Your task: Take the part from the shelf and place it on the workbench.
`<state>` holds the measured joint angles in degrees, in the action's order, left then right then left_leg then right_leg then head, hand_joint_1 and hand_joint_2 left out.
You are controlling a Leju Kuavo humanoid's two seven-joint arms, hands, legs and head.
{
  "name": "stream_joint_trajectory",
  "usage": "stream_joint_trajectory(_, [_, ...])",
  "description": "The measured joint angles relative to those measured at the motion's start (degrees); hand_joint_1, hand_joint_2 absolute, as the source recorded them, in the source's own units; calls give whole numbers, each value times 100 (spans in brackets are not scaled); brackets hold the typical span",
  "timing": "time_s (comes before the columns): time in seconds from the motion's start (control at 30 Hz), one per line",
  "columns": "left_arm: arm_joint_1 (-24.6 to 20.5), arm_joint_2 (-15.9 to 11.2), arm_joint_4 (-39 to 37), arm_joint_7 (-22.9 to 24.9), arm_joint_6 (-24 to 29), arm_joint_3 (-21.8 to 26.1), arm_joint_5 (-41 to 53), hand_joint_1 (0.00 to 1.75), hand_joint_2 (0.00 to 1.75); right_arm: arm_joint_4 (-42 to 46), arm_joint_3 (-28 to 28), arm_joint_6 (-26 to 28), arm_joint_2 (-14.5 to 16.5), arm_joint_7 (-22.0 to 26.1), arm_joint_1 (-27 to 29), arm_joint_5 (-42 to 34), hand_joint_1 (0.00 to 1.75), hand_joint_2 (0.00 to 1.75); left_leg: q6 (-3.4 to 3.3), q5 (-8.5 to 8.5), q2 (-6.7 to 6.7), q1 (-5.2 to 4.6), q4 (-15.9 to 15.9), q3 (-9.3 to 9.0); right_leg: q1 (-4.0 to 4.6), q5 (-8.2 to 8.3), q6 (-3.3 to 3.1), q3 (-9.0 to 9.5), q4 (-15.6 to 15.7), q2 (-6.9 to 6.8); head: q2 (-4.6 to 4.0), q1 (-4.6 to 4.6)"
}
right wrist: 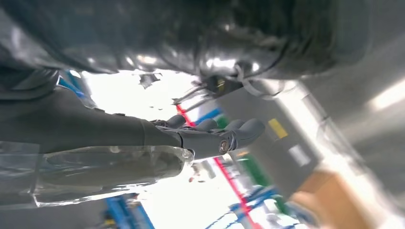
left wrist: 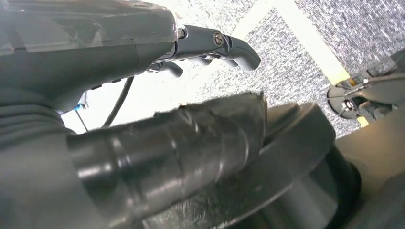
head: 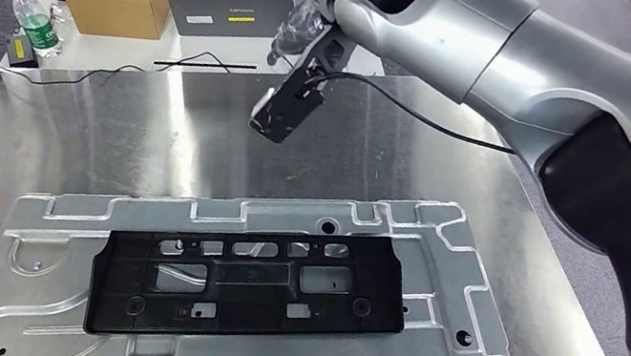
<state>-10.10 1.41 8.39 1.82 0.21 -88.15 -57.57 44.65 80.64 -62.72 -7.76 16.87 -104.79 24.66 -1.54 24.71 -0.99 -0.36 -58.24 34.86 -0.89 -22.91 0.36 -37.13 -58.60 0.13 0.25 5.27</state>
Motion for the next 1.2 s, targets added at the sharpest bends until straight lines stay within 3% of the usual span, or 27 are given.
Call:
stream_joint_trajectory(0.1, [57,12,0,-33,120,31,-144,0,0,-738,-57,861,424,-938,98,-439,0,0,0,0,3,2,0,-4,2,0,0,0,-1,2,-1,0])
stream_joint_trajectory(0.2, [120,28,0,-67,174,63,-216,0,0,-1163,-118,1462,708,-1424,157,-663,0,0,1,-1,2,2,0,-4,3,0,0,0,-2,0,0,-1])
stream_joint_trajectory(0.5, [182,67,0,-7,356,127,-283,0,0,-1420,-286,1881,1040,-1899,172,-1191,0,0,-8,5,-3,-12,-11,0,-13,4,9,8,8,-3,0,0])
stream_joint_trajectory(0.73, [189,87,0,71,422,145,-289,0,0,-1416,-370,2360,1089,-2125,210,-1333,0,0,-86,11,-2,-39,-22,-9,-47,11,108,37,29,-2,1,-1])
stream_joint_trajectory(0.8, [190,91,0,75,433,145,-287,0,0,-1416,-384,2390,1091,-2136,211,-1341,0,0,-137,-36,17,-17,19,-39,-48,-124,129,6,-98,-3,1,0])
stream_joint_trajectory(0.83, [190,93,0,76,437,145,-287,0,0,-1416,-390,2396,1091,-2141,214,-1341,0,0,-160,-58,29,-6,36,-49,-45,-295,128,-74,-319,-4,0,1])
stream_joint_trajectory(0.9, [191,102,0,80,440,145,-287,0,0,-1416,-396,2400,1091,-2150,249,-1341,0,0,-175,-75,43,-12,28,-37,-34,-750,111,-375,-1087,-8,-1,2])
stream_joint_trajectory(0.93, [193,105,0,84,440,145,-287,0,0,-1416,-396,2401,1091,-2155,278,-1341,0,0,-176,-75,44,-21,16,-24,-25,-904,100,-515,-1449,-7,-1,2])
stream_joint_trajectory(0.97, [196,108,0,87,440,145,-287,0,0,-1416,-396,2403,1091,-2159,310,-1341,0,0,-176,-75,44,-32,3,-9,-12,-955,82,-586,-1661,-7,-1,2])
stream_joint_trajectory(1.0, [198,108,0,90,440,145,-287,0,0,-1416,-396,2408,1091,-2163,333,-1341,0,0,-176,-75,40,-46,-11,5,4,-889,51,-549,-1643,-7,-1,3])
stream_joint_trajectory(1.03, [201,109,0,95,440,145,-286,0,0,-1416,-397,2432,1091,-2165,346,-1341,0,0,-176,-75,34,-63,-21,14,27,-737,2,-401,-1400,-6,-1,3])
stream_joint_trajectory(1.13, [203,129,5,126,448,145,-279,0,0,-1401,-413,2653,1098,-2169,354,-1361,0,0,-157,-87,21,-94,-31,36,121,-344,-188,204,-323,-6,-1,1])
stream_joint_trajectory(1.2, [204,142,11,161,456,145,-261,0,0,-1365,-463,2977,1105,-2188,388,-1402,0,0,-107,-118,29,-72,-24,47,172,-293,-233,310,-97,-16,0,1])
